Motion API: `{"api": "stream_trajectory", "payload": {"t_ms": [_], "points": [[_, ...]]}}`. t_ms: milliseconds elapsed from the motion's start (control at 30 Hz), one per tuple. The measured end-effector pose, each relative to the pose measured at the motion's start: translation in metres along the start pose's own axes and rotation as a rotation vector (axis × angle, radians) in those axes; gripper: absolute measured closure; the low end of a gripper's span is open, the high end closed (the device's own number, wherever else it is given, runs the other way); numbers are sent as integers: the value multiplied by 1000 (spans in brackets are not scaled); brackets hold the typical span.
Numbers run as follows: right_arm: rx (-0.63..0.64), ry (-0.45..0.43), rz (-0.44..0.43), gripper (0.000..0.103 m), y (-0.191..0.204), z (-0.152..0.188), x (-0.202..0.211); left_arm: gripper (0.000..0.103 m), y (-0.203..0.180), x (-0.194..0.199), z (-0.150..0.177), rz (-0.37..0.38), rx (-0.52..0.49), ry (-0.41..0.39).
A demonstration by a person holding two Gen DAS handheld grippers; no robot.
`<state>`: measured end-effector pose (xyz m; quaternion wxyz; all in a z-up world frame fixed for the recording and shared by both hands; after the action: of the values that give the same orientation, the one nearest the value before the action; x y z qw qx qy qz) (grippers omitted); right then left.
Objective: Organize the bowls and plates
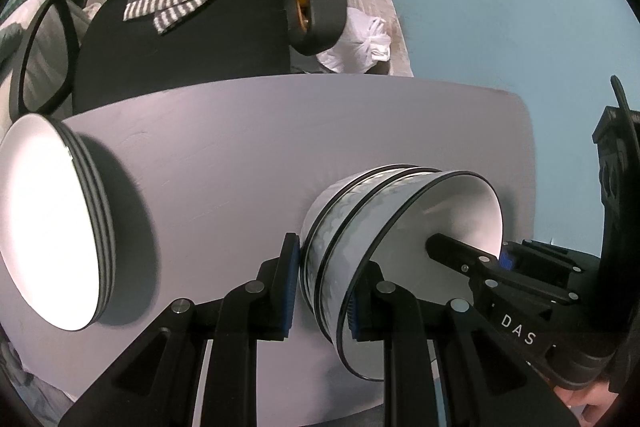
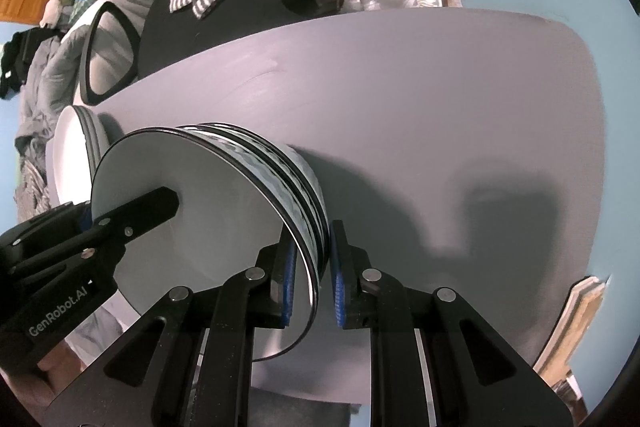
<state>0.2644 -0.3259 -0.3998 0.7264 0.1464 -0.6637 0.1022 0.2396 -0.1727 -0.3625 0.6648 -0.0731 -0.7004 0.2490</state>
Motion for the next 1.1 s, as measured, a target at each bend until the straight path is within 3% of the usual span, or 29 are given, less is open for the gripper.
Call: {"api": "stream_trajectory", "payload": {"t_ms": [1100], "points": [[121, 21, 38, 88, 91, 6, 13, 83, 61, 53, 23, 4, 124, -58]]}}
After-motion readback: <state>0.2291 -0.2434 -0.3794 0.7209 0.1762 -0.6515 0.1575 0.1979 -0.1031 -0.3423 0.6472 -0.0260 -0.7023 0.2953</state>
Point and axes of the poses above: each gripper's, at about its wrist camera, not at the fingertips, and x roughly against the way its jaws point, y to its left, z to its underside, the point moved 8 cm from there along -x, roughly the way its jaws point, and after that the axes turned 14 degrees about z, right-handed, at the moved point
